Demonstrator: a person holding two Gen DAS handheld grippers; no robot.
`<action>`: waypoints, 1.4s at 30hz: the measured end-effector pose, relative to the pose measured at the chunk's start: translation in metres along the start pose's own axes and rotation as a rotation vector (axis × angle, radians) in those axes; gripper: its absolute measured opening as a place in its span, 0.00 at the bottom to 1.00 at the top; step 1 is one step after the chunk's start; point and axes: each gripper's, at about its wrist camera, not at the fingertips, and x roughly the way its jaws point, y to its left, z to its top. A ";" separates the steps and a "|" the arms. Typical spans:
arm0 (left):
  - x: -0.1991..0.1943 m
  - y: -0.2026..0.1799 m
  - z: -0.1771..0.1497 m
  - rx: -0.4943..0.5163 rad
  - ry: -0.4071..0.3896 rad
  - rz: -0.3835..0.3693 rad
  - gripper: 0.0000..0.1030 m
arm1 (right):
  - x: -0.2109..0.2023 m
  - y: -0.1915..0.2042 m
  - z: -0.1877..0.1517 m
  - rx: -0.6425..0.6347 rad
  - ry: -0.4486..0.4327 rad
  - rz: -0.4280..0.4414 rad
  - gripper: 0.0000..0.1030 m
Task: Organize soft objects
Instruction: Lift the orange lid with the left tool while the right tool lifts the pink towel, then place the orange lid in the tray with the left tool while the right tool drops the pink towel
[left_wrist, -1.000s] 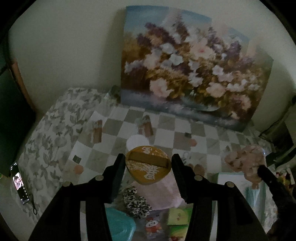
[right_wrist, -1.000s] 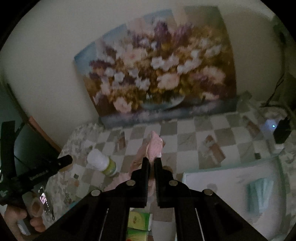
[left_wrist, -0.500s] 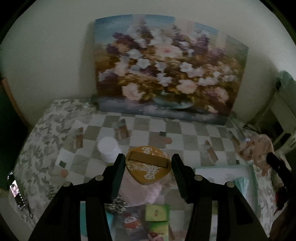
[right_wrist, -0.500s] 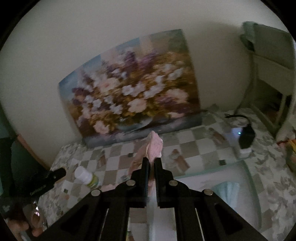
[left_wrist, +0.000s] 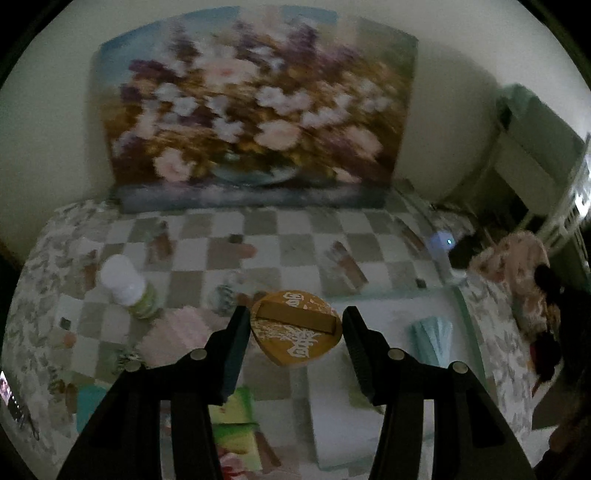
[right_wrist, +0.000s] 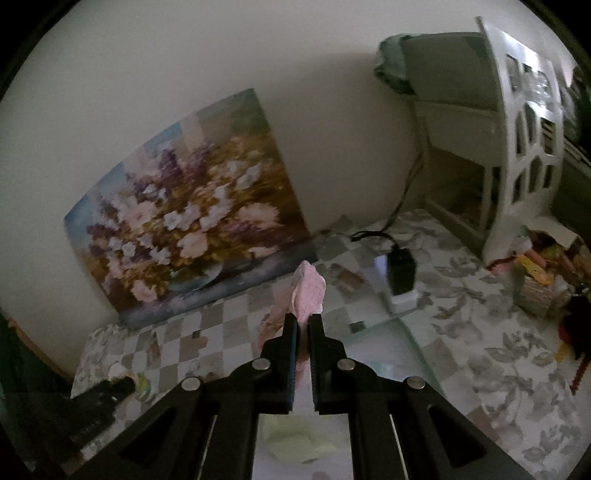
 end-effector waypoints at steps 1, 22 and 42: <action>0.003 -0.005 -0.002 0.011 0.006 -0.002 0.51 | 0.000 -0.005 0.001 0.013 0.000 -0.006 0.06; 0.083 -0.035 -0.036 0.059 0.189 -0.069 0.52 | 0.084 -0.010 -0.038 -0.019 0.268 -0.028 0.09; 0.141 -0.057 -0.065 0.129 0.319 -0.039 0.52 | 0.175 -0.028 -0.110 -0.028 0.612 -0.113 0.09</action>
